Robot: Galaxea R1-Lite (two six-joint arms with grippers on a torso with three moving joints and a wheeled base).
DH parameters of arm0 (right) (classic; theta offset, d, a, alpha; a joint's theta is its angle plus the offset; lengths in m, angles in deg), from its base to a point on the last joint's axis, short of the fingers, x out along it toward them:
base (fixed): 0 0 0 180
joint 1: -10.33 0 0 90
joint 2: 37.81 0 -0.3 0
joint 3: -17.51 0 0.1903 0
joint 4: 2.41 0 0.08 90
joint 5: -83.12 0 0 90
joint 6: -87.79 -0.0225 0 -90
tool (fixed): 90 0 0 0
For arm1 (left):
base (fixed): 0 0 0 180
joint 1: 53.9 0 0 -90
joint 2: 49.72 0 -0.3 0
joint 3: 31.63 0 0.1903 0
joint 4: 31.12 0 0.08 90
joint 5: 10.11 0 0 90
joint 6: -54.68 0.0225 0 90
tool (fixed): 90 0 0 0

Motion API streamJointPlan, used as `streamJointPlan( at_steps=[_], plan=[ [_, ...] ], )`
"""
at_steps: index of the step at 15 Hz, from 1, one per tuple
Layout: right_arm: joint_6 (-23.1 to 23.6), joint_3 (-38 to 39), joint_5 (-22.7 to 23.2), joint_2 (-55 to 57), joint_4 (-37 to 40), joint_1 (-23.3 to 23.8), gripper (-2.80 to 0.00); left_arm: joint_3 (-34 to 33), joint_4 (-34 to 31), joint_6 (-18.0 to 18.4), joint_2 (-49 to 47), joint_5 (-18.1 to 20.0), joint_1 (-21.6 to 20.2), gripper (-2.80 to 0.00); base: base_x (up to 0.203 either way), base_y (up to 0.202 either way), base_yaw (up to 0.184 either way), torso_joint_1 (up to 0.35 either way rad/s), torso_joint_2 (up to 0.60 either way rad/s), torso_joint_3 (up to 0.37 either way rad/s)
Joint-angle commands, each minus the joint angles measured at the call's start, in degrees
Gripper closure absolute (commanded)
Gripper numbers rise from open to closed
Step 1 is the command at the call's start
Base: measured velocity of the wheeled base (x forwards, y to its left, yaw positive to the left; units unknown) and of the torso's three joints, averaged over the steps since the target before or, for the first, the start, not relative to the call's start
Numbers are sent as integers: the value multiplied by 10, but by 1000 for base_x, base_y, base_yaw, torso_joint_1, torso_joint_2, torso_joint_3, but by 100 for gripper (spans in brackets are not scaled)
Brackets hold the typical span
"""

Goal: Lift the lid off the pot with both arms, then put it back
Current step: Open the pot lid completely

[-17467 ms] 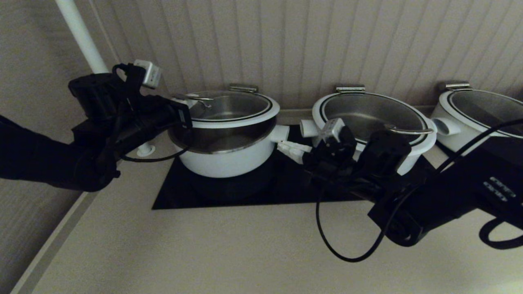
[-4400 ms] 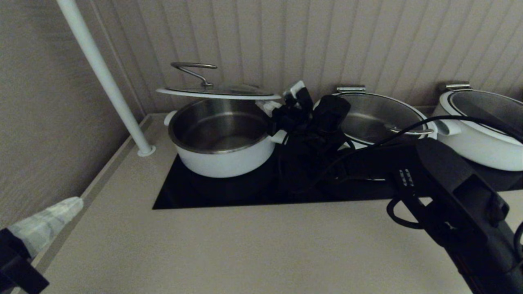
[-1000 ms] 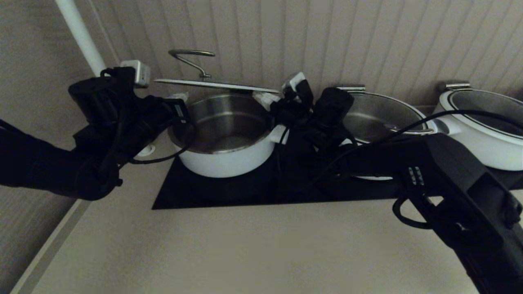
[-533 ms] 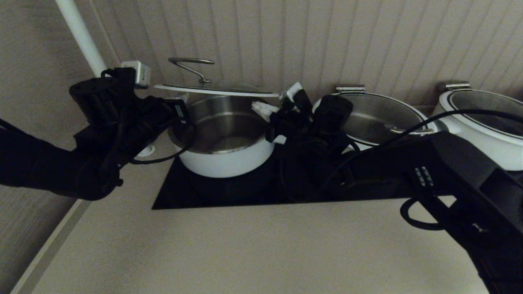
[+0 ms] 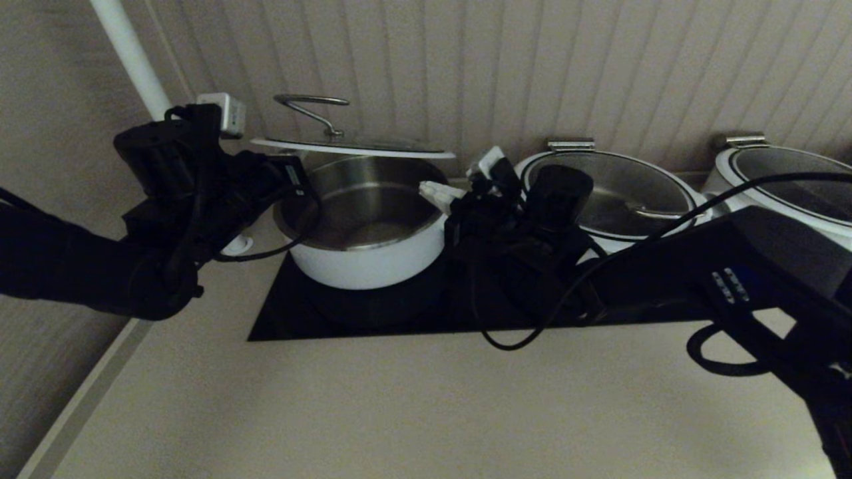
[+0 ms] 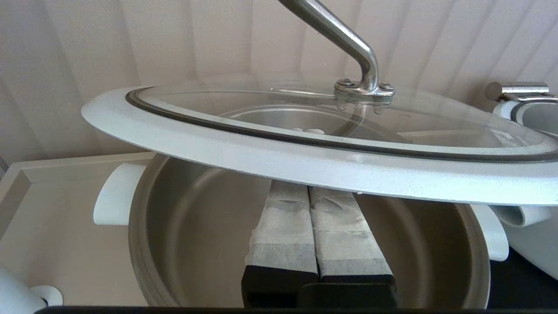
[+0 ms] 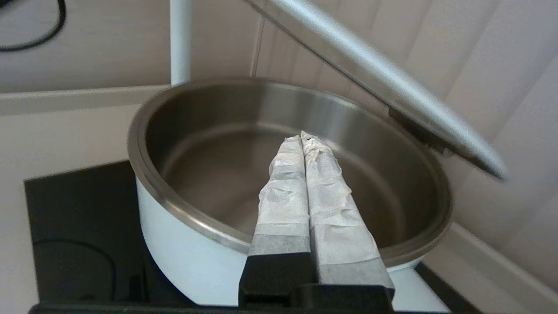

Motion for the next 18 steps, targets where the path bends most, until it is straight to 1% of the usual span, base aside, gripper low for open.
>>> streamJointPlan(
  at_steps=[1, 3, 8, 12, 16, 18],
  plan=[
    [1, 6, 2, -22, -2, 0, 0, -1, 3, 0, 0, 0, 0, 0, 0, 0, 0, 0, 0, 0],
    [2, 35, 1, -43, 1, 0, 0, -2, 3, 0, 1, -1, 0, 0, 0, 0, 0, 0, 0, 0],
    [9, 158, 1, -121, -4, 3, 0, -2, 3, 1, 2, -1, 0, 0, 0, 0, 0, 0, 0, 0],
    [14, 219, 0, -180, -4, 9, 0, -1, 3, 1, 4, -1, 0, 0, 0, 0, 0, 0, 0, 0],
    [31, 313, -2, -253, -7, 46, 0, -3, 3, 2, 8, -1, 0, 0, 0, 0, 0, 0, 0, 0],
    [33, 368, -2, -283, -36, 81, 0, -3, 3, 3, 9, -1, 0, 0, 0, 0, 0, 0, 0, 0]
  ],
)
